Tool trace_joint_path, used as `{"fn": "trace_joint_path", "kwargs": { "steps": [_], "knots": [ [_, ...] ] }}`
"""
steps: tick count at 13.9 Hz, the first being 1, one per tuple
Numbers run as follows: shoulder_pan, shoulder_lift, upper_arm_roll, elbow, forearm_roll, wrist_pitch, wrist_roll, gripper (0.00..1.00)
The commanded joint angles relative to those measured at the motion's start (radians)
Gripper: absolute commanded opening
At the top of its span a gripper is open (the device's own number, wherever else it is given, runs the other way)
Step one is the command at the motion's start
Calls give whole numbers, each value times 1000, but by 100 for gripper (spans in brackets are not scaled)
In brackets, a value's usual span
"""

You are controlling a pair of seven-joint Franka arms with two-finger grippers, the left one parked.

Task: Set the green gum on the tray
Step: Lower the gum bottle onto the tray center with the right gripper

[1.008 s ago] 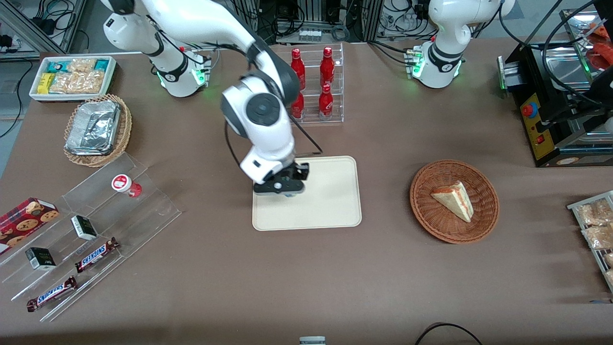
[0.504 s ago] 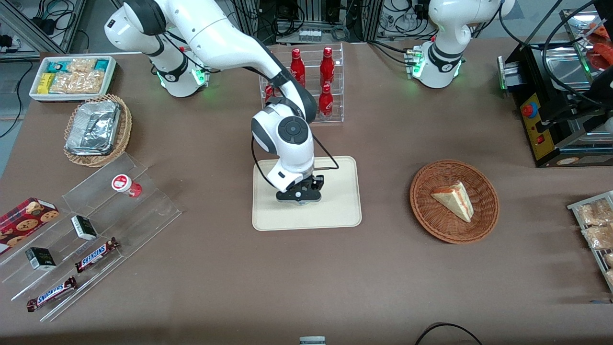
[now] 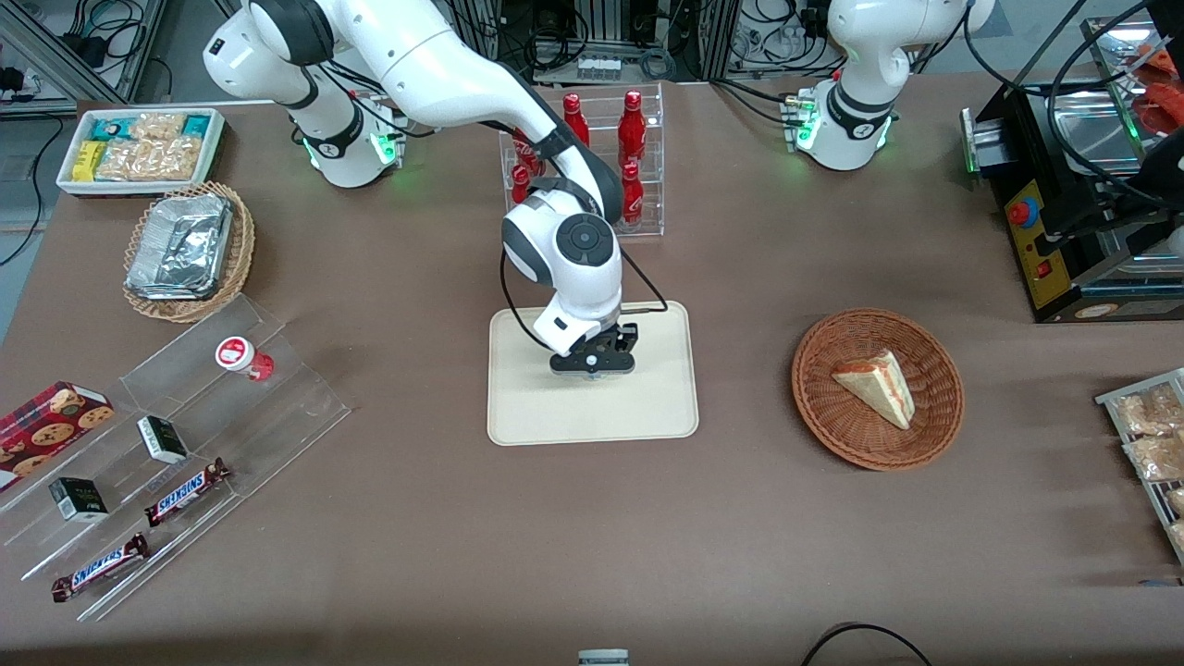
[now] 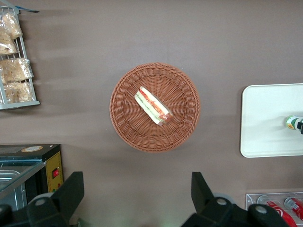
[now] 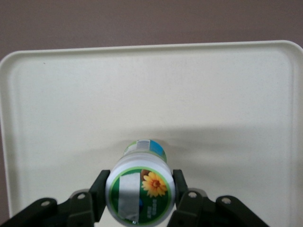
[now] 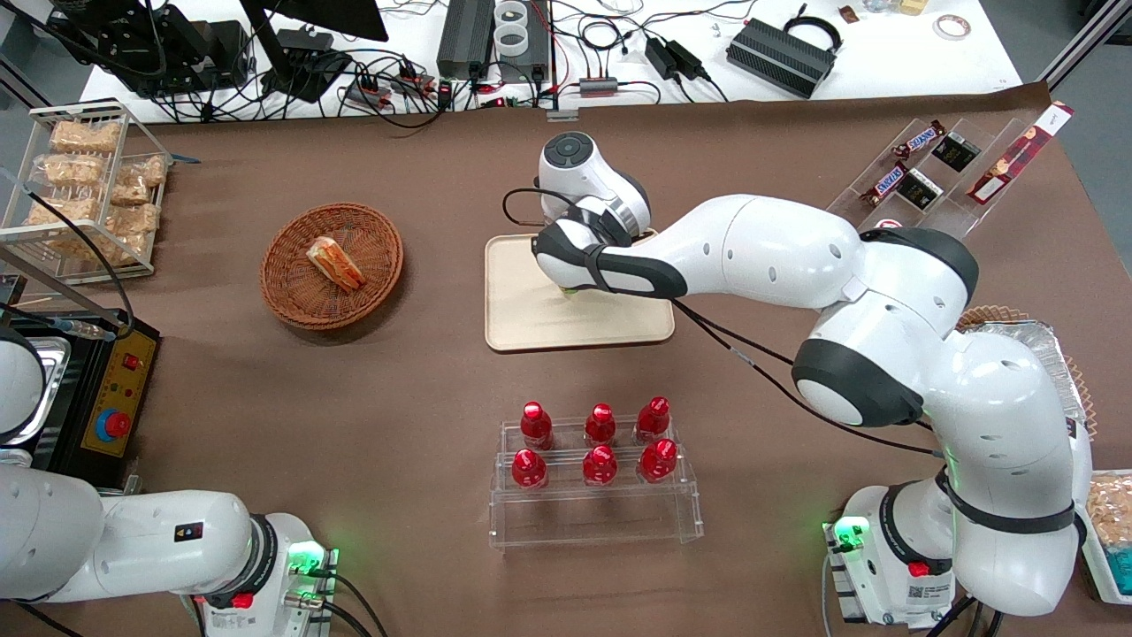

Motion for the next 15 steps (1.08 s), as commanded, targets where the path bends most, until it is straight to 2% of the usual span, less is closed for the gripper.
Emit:
{"fn": "trace_joint_path", "kwargs": {
  "steps": [1,13,14,15],
  "knots": [
    [14,1,-11,-16,30,18,8,0],
    [18,27,-11,-29,32,64,10,0],
    [18,25,-11,-29,32,62,10,42],
    [18,25,-11,-29,32,62,10,99]
  ]
}}
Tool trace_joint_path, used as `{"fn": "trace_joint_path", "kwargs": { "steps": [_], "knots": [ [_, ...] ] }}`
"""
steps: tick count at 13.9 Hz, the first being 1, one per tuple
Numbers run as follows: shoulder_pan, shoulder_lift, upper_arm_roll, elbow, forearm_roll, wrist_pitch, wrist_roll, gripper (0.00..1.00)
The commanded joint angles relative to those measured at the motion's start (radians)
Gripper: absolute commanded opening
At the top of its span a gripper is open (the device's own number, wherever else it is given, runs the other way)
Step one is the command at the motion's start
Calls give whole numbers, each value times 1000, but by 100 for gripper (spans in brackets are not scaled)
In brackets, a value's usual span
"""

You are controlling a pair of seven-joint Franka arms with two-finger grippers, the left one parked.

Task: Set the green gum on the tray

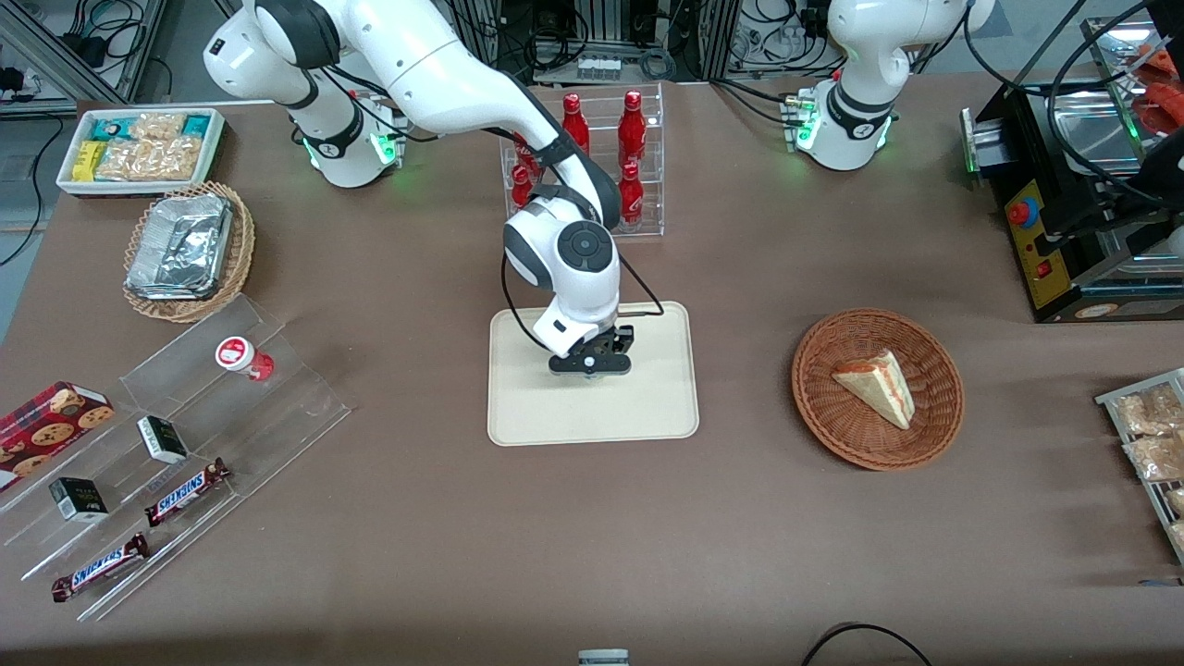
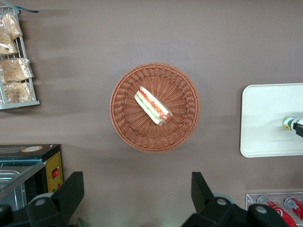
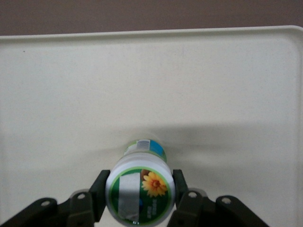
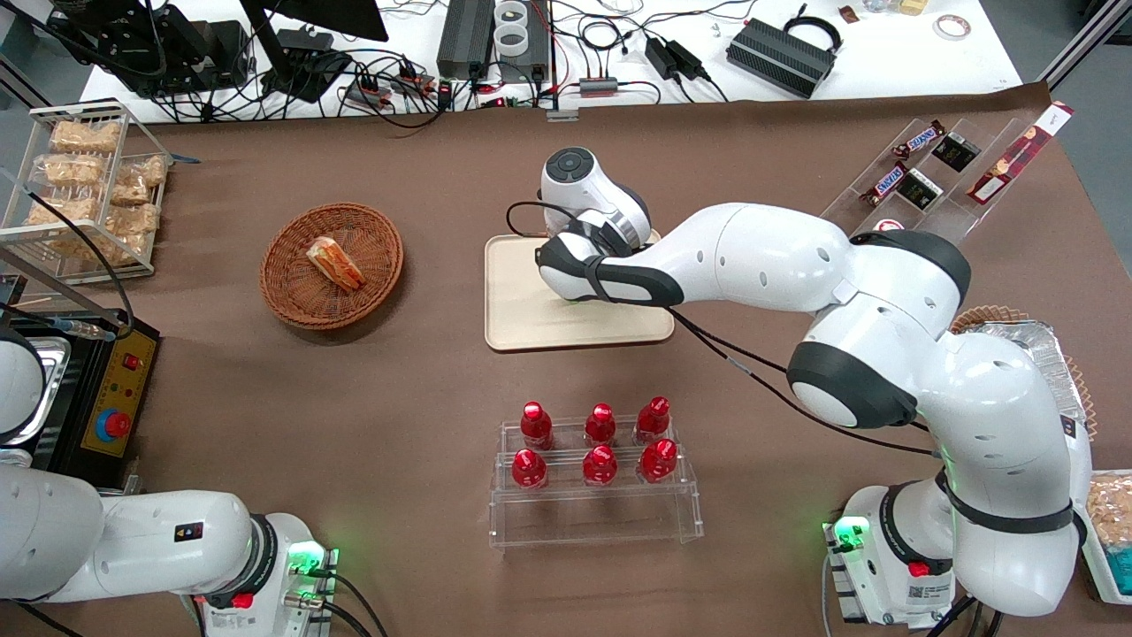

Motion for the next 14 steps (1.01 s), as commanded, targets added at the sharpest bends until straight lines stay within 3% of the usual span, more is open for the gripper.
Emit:
{"fn": "trace_joint_path", "kwargs": {
  "steps": [1,4,8,13,14],
  "knots": [
    [11,5,-11,-4,31,26,4,100],
    [-7,-63,-13,-4,31,-24,-10,100],
    [-67,-263,-21,-4,28,-236,-19,100],
    [-242,-513,-22,-54,19,-474,-170,100],
    [-268,-561,-25,-68,-7,-495,-206,100]
  ]
}}
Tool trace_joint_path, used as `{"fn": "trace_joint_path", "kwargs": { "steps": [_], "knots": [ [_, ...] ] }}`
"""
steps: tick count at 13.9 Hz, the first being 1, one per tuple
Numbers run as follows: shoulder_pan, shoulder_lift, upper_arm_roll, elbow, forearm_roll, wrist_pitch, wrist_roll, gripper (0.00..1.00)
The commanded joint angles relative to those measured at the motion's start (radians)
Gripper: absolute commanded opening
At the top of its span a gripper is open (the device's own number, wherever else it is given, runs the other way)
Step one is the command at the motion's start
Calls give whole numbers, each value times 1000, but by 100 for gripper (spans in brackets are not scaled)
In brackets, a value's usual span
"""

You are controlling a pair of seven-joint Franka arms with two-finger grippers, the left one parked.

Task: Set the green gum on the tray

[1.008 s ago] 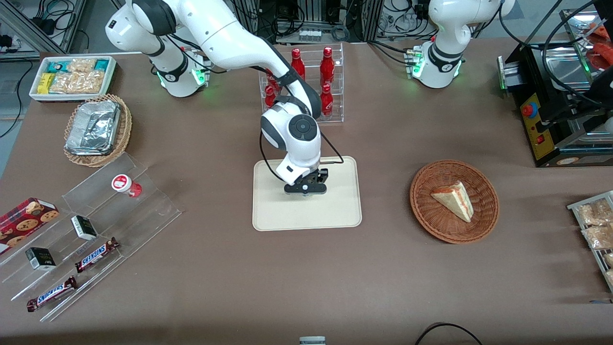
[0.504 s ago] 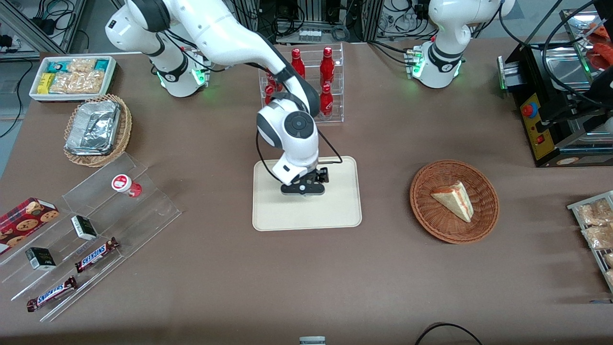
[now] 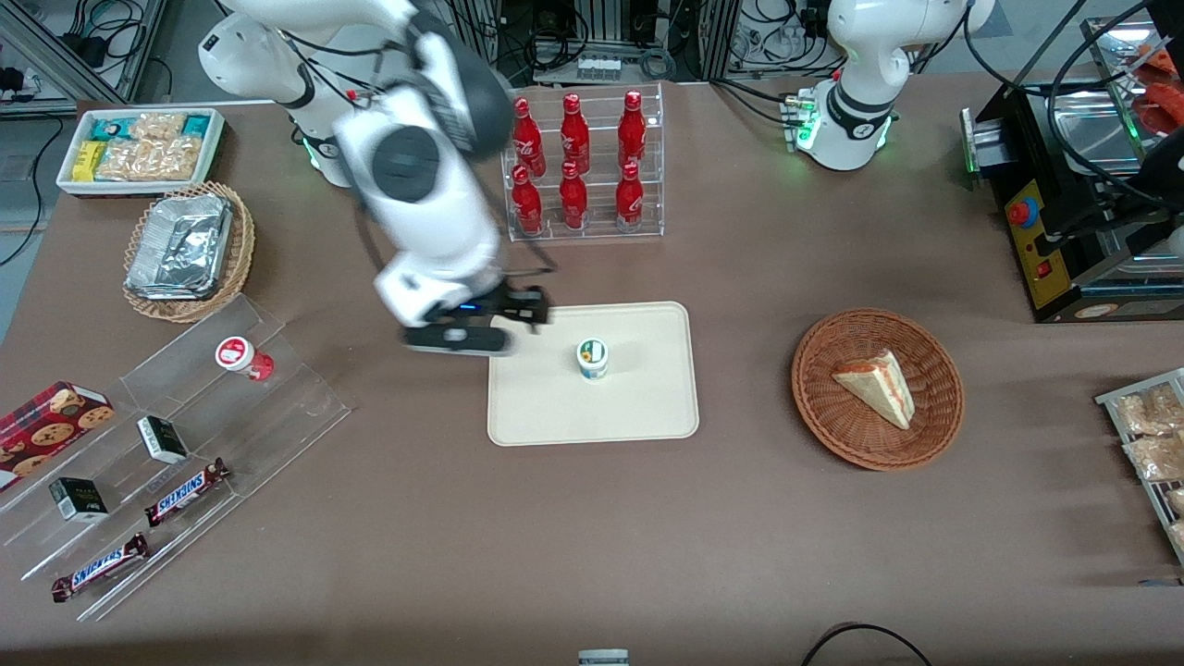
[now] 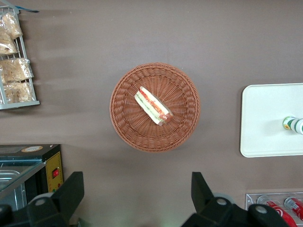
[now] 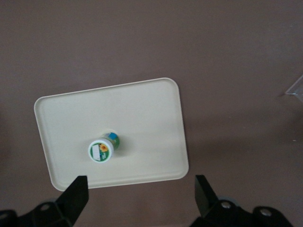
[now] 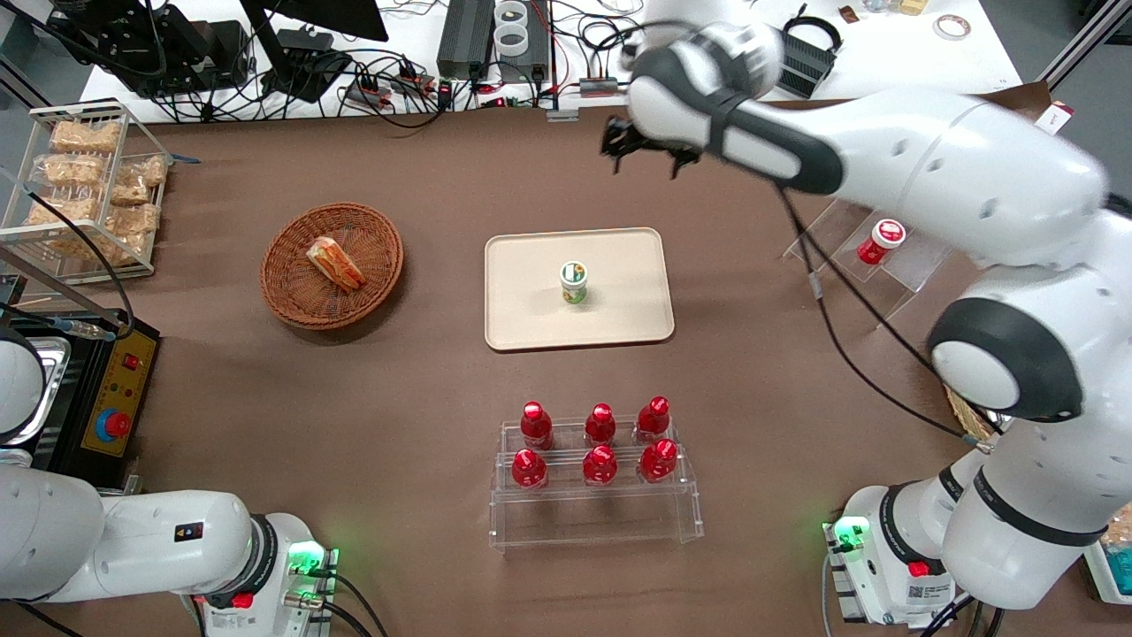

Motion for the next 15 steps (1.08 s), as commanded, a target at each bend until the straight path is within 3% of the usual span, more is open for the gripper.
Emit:
{"fn": "trace_joint_path", "kwargs": {
  "steps": [1,8,11,15],
  "knots": [
    [-89,-139,8,-77,-43,-103,-89,100],
    [-365,-272,10,-74,-56,-281,-377,100],
    [-398,-275,29,-72,-57,-309,-459,100],
    [-614,-255,209,-63,-79,-307,-489,100]
  ]
}}
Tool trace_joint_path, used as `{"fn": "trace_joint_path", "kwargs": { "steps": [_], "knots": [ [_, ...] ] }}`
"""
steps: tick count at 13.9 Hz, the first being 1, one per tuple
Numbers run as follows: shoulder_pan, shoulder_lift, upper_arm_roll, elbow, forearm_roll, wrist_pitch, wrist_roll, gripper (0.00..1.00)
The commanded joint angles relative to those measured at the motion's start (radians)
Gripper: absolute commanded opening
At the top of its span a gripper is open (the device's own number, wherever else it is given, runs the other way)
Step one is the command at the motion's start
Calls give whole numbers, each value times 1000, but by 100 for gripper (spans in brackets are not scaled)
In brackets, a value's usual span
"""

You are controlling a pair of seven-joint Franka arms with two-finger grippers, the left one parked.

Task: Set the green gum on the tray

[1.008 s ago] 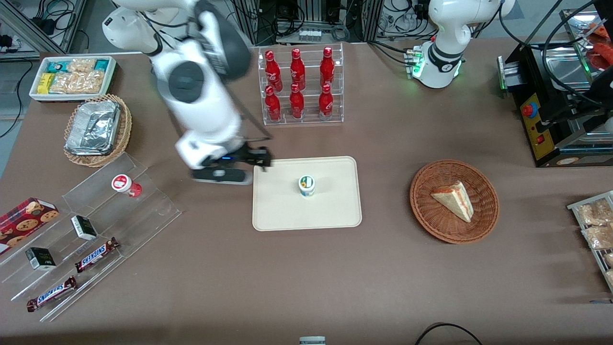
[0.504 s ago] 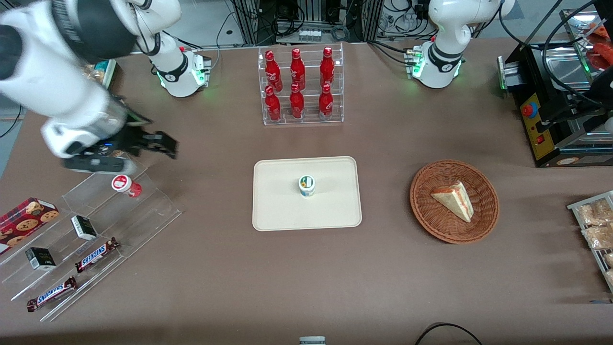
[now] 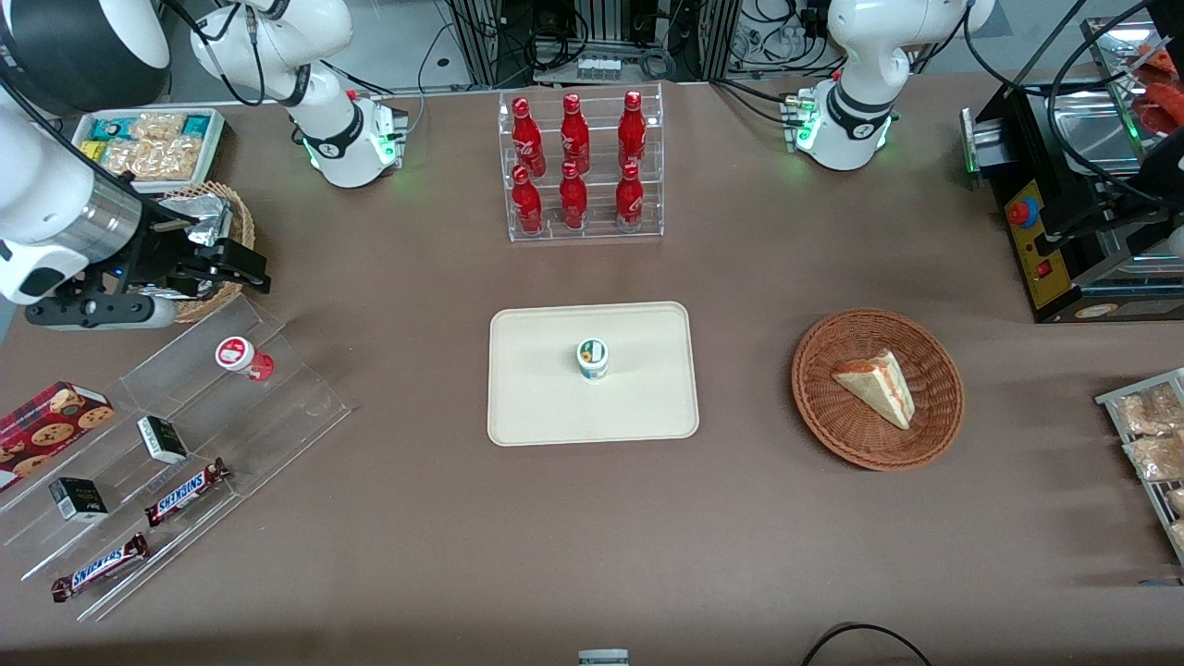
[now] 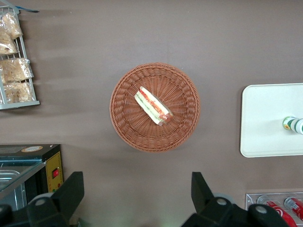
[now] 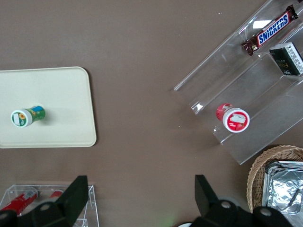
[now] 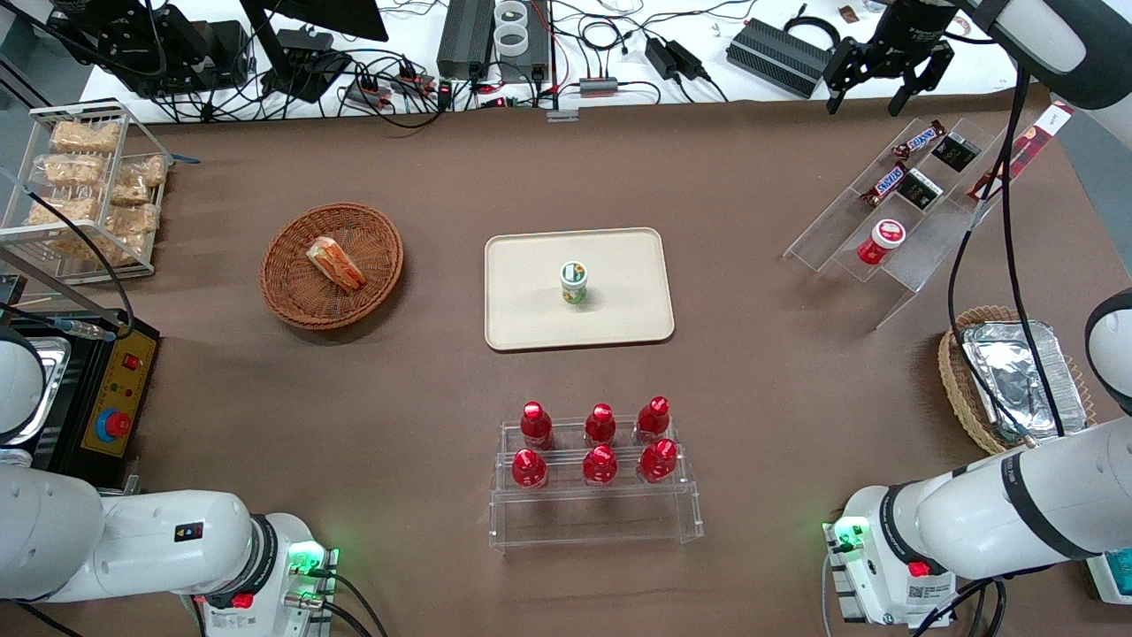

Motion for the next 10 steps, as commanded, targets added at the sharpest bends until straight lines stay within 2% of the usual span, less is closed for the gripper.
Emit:
{"fn": "trace_joint_path", "kwargs": {
  "steps": [1,4,10],
  "knots": [
    [-139,0,93,-2,-38,-4,-42,100],
    [-201,-5,87,-2,-42,-10,-114,100],
    [-199,-5,17,-4,-42,-29,-105,100]
  ]
}}
